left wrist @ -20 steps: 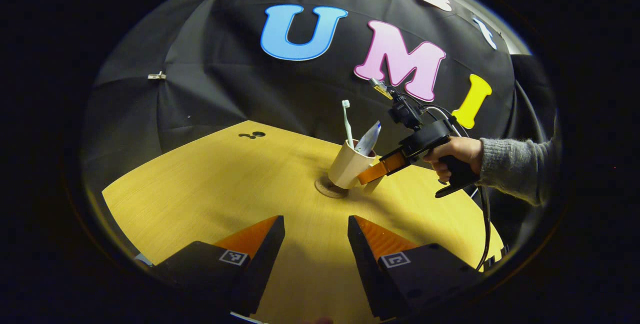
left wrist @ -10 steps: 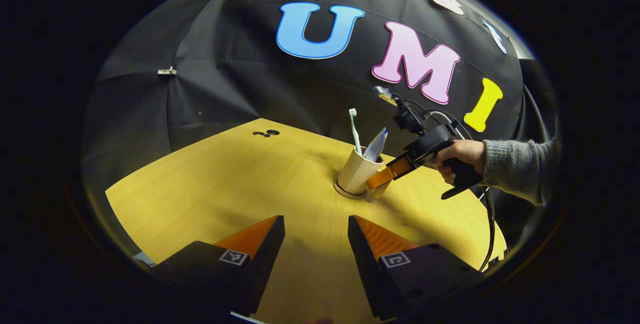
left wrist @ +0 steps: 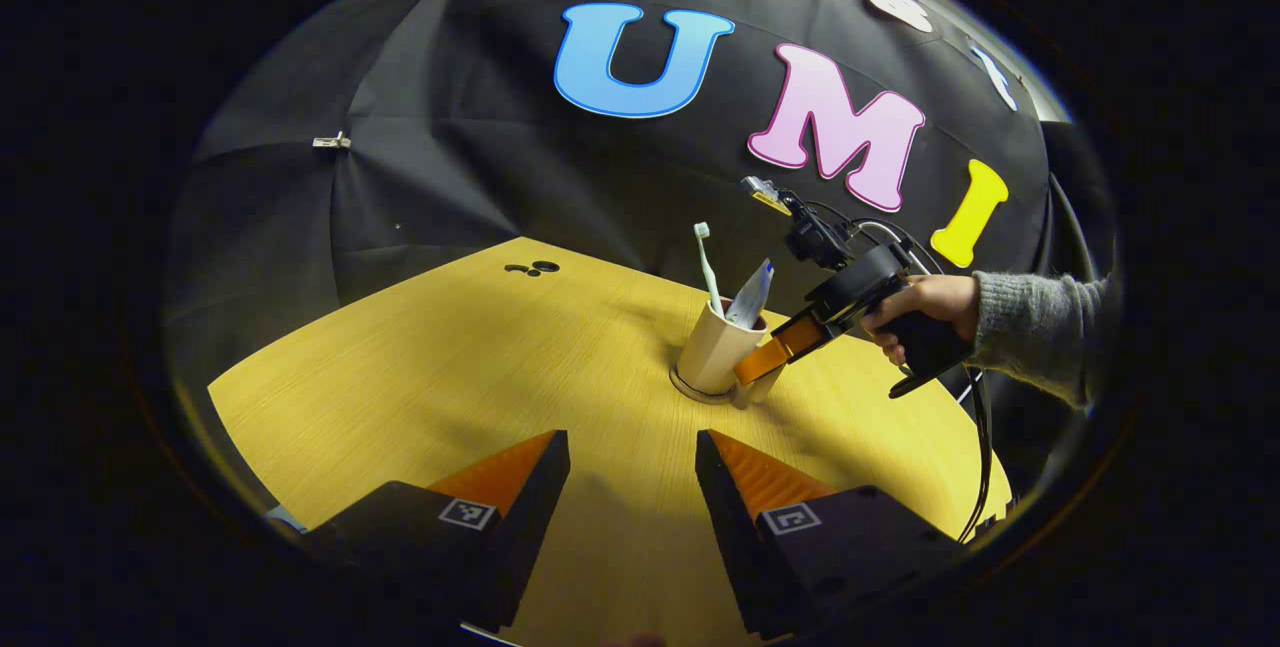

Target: Put the toothbrush and toothpaste on the desktop into the cup, then pick up the cup and place it on the coaster on the desktop.

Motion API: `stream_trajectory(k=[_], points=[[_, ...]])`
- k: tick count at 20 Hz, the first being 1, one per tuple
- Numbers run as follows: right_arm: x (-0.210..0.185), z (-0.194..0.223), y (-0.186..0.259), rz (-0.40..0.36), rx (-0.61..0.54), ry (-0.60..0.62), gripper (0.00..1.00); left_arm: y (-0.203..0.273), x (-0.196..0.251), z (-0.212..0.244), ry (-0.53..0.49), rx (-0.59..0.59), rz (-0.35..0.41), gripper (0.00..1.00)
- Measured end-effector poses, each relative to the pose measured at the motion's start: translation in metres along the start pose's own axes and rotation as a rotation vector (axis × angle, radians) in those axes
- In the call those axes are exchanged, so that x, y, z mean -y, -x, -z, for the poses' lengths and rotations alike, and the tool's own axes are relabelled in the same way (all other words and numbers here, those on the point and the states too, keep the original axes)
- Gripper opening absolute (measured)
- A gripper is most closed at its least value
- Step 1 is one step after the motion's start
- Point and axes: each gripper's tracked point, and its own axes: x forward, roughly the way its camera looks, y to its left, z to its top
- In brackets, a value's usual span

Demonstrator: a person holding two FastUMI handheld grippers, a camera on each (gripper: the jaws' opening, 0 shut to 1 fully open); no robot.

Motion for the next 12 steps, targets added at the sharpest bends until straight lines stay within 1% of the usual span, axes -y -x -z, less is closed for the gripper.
stream_trajectory(k=[1, 2, 3, 4, 5, 6, 8, 9, 10, 11, 12], points=[[-0.001, 0.000, 0.002, -0.007, 0.010, 0.001, 0.25, 0.001, 0.000, -0.001, 0.000, -0.001, -0.001, 0.81], [-0.001, -0.001, 0.007, -0.007, 0.017, -0.001, 0.29, 0.001, 0.000, -0.002, -0.001, -0.003, -0.001, 0.81], [-0.001, -0.003, 0.010, 0.000, 0.026, -0.001, 0.31, 0.002, 0.001, -0.005, -0.006, -0.004, -0.002, 0.81], [-0.003, -0.005, 0.015, 0.003, 0.033, -0.004, 0.29, 0.004, 0.001, -0.008, -0.013, -0.008, -0.002, 0.81], [-0.002, -0.006, 0.018, 0.006, 0.041, -0.007, 0.34, 0.006, 0.002, -0.012, -0.022, -0.010, -0.004, 0.81], [-0.002, -0.006, 0.023, 0.008, 0.056, -0.012, 0.41, 0.009, 0.003, -0.016, -0.031, -0.011, -0.003, 0.81], [-0.004, -0.004, 0.035, 0.008, 0.088, -0.023, 0.48, 0.015, 0.009, -0.028, -0.049, -0.014, 0.006, 0.81], [-0.005, -0.001, 0.039, 0.010, 0.109, -0.028, 0.58, 0.018, 0.011, -0.034, -0.060, -0.013, 0.009, 0.81], [-0.005, 0.003, 0.042, 0.023, 0.132, -0.036, 0.64, 0.019, 0.013, -0.040, -0.072, -0.017, 0.010, 0.82], [-0.004, 0.008, 0.047, 0.040, 0.156, -0.048, 0.64, 0.021, 0.016, -0.046, -0.084, -0.020, 0.013, 0.82], [-0.003, 0.012, 0.053, 0.058, 0.180, -0.067, 0.61, 0.021, 0.019, -0.053, -0.097, -0.019, 0.016, 0.81]])
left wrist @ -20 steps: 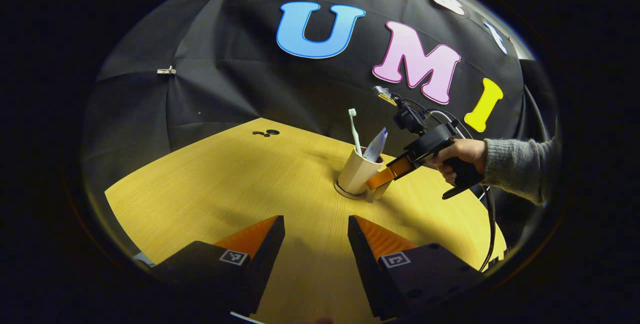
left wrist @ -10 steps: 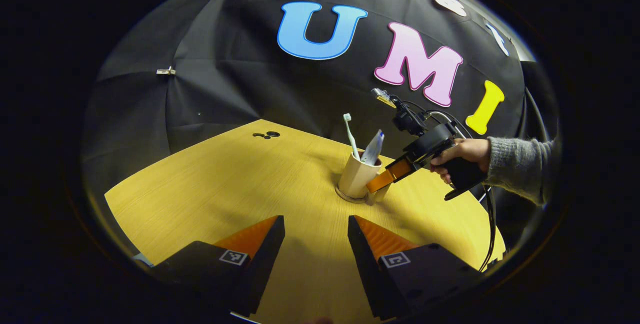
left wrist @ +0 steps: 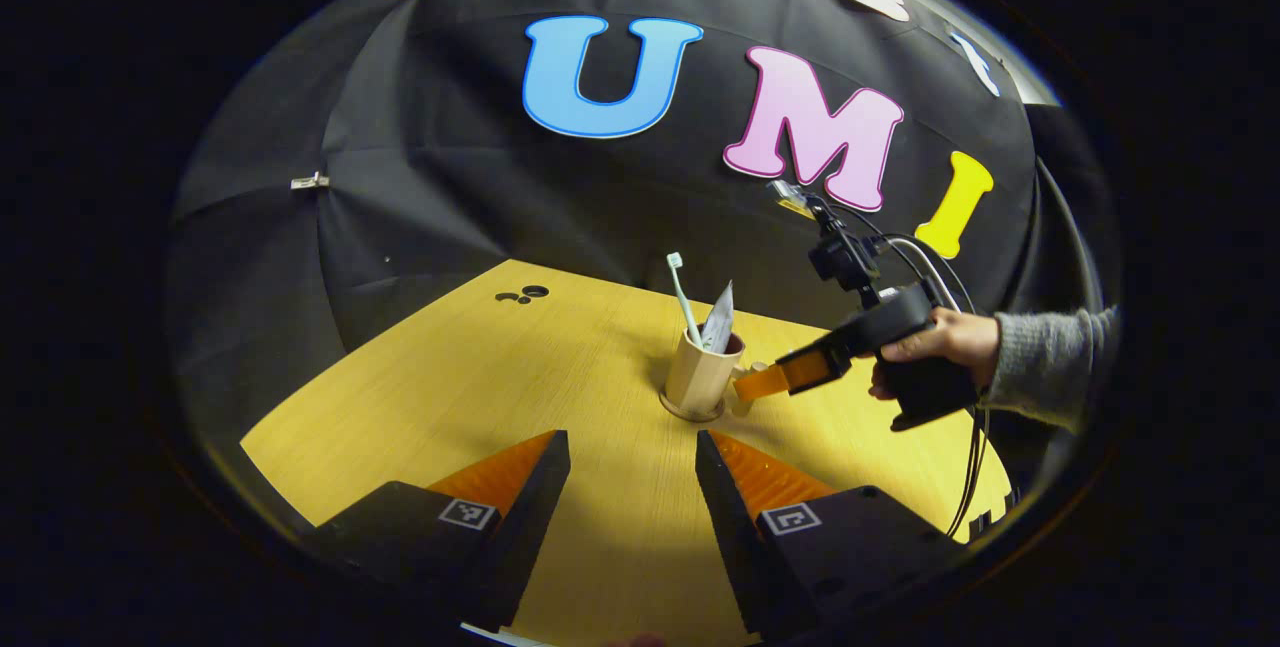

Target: Put the toothbrush and toothpaste on the desktop into the cup, then pick up the cup and place it on the coaster on the desktop.

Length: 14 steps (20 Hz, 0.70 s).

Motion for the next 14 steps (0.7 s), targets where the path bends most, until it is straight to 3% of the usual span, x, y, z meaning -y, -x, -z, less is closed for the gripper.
stream_trajectory(k=[1, 4, 7, 8, 12, 14], points=[[0.001, 0.002, 0.008, 0.017, 0.029, -0.032, 0.67, 0.002, 0.003, -0.007, -0.008, -0.003, 0.007, 0.81], [-0.001, -0.006, 0.048, 0.046, 0.141, -0.135, 0.65, 0.000, 0.006, -0.020, -0.026, -0.036, 0.005, 0.81], [-0.007, -0.024, 0.096, 0.059, 0.277, -0.185, 0.79, 0.000, 0.018, -0.032, -0.073, -0.052, 0.024, 0.81], [-0.009, -0.027, 0.112, 0.066, 0.313, -0.184, 0.88, 0.000, 0.024, -0.036, -0.097, -0.056, 0.034, 0.82], [-0.023, -0.035, 0.178, 0.105, 0.434, -0.212, 0.99, 0.009, 0.044, -0.062, -0.178, -0.021, 0.069, 0.81], [-0.026, -0.032, 0.201, 0.140, 0.473, -0.222, 0.98, 0.015, 0.057, -0.079, -0.182, 0.018, 0.104, 0.82]])
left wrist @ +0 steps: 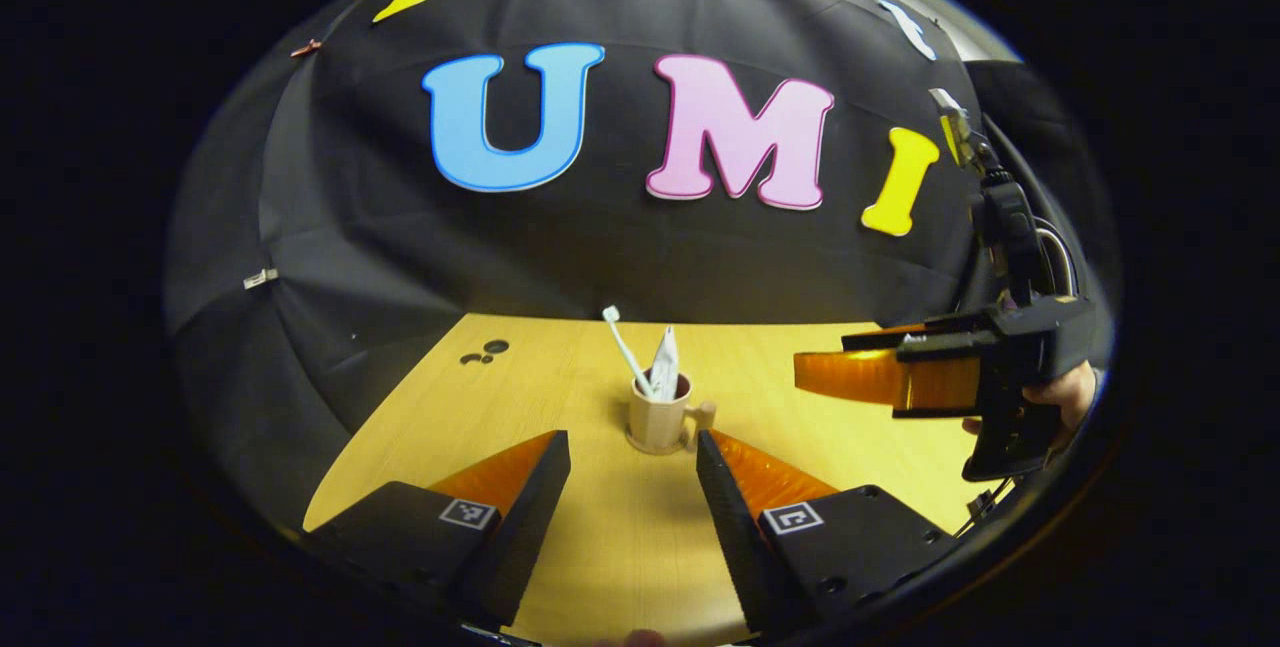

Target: Put the toothbrush and toothpaste on the desktop into the cup, then pick up the cup and place it on the coaster on the desktop.

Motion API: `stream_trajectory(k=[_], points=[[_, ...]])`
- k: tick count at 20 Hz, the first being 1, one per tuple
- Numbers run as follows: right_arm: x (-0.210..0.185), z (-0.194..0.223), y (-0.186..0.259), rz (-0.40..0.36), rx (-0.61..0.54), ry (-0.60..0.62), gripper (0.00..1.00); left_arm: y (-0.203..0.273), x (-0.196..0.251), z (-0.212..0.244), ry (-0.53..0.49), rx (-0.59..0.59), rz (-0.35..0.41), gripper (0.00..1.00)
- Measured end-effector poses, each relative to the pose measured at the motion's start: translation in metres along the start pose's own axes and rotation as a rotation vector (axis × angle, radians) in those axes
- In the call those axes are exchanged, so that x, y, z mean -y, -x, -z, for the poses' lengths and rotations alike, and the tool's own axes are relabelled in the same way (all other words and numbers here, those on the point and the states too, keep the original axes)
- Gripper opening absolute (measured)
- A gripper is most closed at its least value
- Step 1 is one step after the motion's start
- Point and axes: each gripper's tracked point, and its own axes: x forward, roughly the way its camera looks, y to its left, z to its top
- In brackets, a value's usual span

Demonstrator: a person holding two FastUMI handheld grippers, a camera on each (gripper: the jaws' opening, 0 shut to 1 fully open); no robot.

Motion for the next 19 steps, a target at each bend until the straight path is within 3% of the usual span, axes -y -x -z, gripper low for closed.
stream_trajectory(k=[6, 11, 19], points=[[-0.006, -0.020, 0.059, 0.064, 0.105, -0.043, 0.98, 0.019, 0.020, -0.036, -0.028, 0.089, 0.061, 0.83], [-0.003, -0.036, 0.095, 0.103, 0.176, 0.001, 0.98, 0.033, 0.029, -0.051, -0.050, 0.144, 0.078, 0.84], [-0.006, -0.047, 0.118, 0.115, 0.220, 0.007, 0.98, 0.047, 0.041, -0.060, -0.063, 0.170, 0.093, 0.85]])
